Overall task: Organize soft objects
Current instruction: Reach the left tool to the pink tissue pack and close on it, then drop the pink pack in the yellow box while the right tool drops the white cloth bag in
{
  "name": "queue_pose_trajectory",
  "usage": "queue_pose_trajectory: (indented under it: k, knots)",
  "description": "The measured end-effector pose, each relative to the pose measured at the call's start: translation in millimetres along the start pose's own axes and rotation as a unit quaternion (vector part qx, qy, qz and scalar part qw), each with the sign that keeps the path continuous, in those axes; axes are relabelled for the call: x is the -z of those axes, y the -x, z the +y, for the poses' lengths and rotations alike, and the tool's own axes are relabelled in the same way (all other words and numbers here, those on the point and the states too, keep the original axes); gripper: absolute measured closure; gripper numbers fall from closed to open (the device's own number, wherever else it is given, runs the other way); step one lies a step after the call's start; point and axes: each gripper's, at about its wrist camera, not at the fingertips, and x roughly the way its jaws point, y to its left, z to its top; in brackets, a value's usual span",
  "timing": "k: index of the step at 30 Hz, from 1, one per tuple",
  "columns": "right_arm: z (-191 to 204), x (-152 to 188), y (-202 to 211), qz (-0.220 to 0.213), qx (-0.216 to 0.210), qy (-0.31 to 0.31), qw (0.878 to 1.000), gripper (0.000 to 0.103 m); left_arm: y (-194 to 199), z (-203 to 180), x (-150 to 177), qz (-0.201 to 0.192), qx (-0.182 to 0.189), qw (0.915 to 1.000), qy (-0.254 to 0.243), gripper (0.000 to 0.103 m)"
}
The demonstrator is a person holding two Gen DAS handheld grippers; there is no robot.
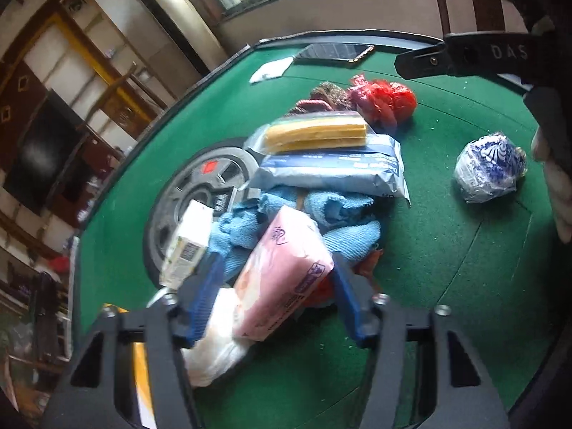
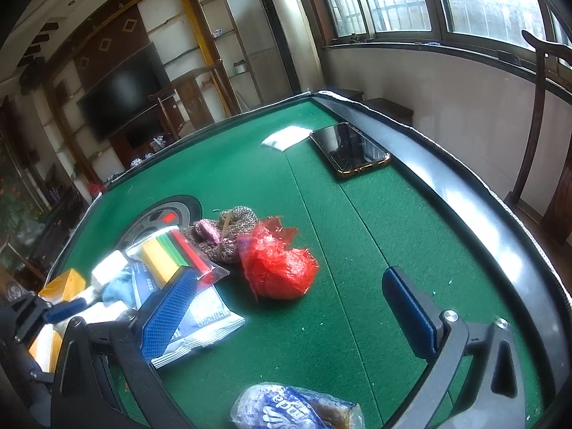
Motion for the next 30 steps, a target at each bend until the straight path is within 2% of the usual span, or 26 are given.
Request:
queue_pose_trajectory:
  k: [2, 4, 7, 8, 11, 14, 17, 20, 24, 26, 28, 30]
  knots:
    - [0.3, 0.1, -1.3, 0.003, -0.001, 0.000, 1.000, 0.001, -4.8, 5.0, -1.0, 0.010, 0.028, 0.9995, 0.013, 0.055]
    - [1.1, -0.1, -2.1, 0.004, -0.001, 0.000, 1.000, 0.001, -7.1, 15.5, -0.6, 0.007, 0.061, 0.9970, 0.046, 0.055]
    - [2.2, 0.2, -3.2, 0.006, -0.003, 0.001, 1.000, 0.001, -11.2, 21.3, 1.1, 0.006, 0.056, 0.9957, 0.073, 0.057]
    - [2.4, -0.1, -3.5, 0.006, -0.002, 0.002, 1.000, 0.001, -12.8, 21.5, 1.1, 0.007, 0.054, 0.9956, 0.075, 0.072]
    - [2.6, 0.5, -4.6, 0.006, 0.000, 0.003, 1.000, 0.001, -11.4, 23.8, 0.8, -0.001, 0.056, 0.9938, 0.097, 0.083]
    - [2.4, 0.7, -4.6, 0.005, 0.000, 0.004, 1.000, 0.001, 3.4, 37.7, 2.4, -0.026, 0.072, 0.9863, 0.146, 0.084]
    - [3.8, 1.1, -3.2, -0.001, -0.006, 0.008, 1.000, 0.001, 27.6, 54.7, 9.7, -0.061, 0.096, 0.9732, 0.200, 0.084]
    - [8.7, 2.8, -2.3, -0.006, -0.008, 0.021, 1.000, 0.001, 58.8, 73.7, 27.6, -0.099, 0.119, 0.9550, 0.253, 0.084]
    - [24.3, 6.0, 2.7, -0.007, -0.026, 0.045, 0.999, 0.001, 101.9, 103.9, 68.5, -0.147, 0.132, 0.9250, 0.325, 0.084]
    - [44.2, 9.4, 13.4, -0.002, -0.060, 0.063, 0.996, 0.001, 116.0, 116.1, 85.8, -0.160, 0.133, 0.9134, 0.350, 0.083]
    - [76.6, 13.7, 20.3, 0.020, -0.112, 0.097, 0.989, 0.001, 130.2, 128.9, 109.8, -0.170, 0.125, 0.9022, 0.376, 0.084]
    - [110.2, 20.2, 17.3, 0.057, -0.164, 0.132, 0.976, 0.001, 134.2, 138.2, 127.3, -0.163, 0.111, 0.8984, 0.392, 0.083]
